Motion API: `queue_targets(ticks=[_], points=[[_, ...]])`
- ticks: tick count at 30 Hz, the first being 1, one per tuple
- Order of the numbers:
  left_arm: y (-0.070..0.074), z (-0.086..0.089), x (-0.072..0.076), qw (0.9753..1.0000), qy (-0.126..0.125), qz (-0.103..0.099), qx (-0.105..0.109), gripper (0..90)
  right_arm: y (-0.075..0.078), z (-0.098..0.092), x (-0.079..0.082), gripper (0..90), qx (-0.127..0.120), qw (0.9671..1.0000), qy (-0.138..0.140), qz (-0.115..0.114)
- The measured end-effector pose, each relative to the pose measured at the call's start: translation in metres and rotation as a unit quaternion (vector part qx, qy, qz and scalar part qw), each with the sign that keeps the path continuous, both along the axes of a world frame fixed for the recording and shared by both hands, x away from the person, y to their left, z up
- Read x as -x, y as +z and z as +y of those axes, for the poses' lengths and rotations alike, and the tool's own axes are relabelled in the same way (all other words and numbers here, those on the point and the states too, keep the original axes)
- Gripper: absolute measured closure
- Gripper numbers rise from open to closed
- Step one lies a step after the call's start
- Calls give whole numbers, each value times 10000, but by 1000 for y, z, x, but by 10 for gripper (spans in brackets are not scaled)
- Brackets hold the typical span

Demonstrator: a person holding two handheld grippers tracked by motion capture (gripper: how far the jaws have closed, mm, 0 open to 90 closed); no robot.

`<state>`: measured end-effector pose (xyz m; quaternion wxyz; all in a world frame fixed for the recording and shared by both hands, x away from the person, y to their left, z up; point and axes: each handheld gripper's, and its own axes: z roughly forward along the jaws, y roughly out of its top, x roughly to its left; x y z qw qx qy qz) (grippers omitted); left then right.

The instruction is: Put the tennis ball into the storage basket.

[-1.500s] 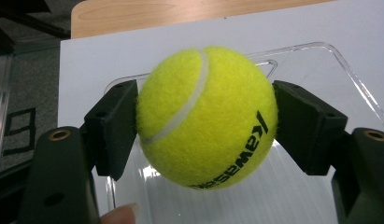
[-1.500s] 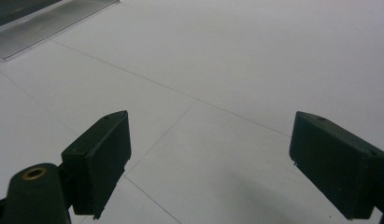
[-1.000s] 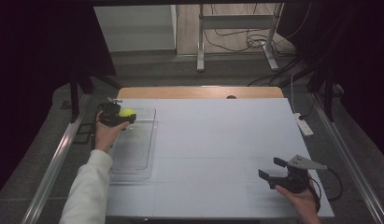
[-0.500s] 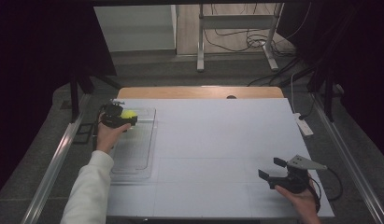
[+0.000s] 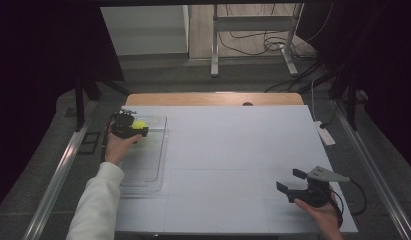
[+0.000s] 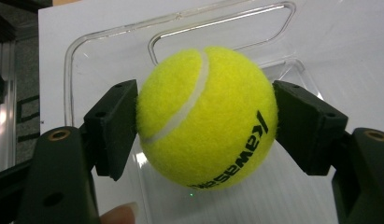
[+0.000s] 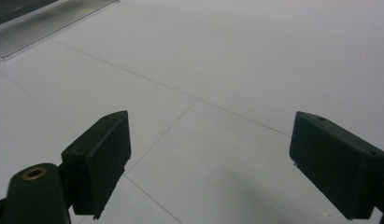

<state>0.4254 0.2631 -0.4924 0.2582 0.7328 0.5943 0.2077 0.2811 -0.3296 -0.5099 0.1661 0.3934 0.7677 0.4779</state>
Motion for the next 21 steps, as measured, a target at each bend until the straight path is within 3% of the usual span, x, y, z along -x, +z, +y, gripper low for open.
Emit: queue_targets(ticks=[21], points=[[-6,-2,-3,9997,38,211,-148,265,-1,0,-1,128,10,10000,5,13]])
